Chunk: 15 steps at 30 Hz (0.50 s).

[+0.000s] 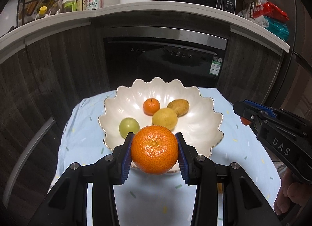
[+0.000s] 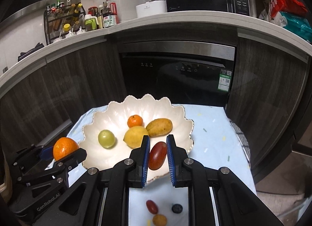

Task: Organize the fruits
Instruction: 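Carry the mandarin and red date over the white bowl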

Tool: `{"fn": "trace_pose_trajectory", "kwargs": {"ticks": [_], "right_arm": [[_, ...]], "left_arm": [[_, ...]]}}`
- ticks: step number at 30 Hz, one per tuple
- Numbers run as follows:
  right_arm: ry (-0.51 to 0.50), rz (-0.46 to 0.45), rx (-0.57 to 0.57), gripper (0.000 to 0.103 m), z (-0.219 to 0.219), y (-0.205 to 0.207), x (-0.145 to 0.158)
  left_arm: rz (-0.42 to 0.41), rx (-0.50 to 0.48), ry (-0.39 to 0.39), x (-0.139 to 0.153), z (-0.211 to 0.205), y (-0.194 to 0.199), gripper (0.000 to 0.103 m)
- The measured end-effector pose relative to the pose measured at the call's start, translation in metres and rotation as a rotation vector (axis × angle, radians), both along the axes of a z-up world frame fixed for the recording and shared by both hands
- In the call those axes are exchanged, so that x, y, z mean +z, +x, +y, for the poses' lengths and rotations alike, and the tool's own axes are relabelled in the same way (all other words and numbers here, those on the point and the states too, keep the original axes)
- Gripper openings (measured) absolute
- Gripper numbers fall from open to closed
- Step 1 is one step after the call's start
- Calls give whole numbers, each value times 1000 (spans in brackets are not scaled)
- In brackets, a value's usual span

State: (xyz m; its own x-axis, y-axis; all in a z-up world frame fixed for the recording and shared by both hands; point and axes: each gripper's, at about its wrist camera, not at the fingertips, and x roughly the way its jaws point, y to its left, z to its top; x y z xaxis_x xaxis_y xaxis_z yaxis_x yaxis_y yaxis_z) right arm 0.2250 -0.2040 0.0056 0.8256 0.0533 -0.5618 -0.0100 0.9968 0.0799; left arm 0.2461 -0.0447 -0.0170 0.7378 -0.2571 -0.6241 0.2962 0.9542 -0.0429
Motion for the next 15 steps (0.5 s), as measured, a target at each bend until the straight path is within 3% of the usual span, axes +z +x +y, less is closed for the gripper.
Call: {"fn": "trace_pose_trajectory", "kwargs": {"ticks": [15], "right_arm": [[11,34,2,18,-2,37,-14]], "left_arm": [[35,5,12,-13,-4,41,41]]}}
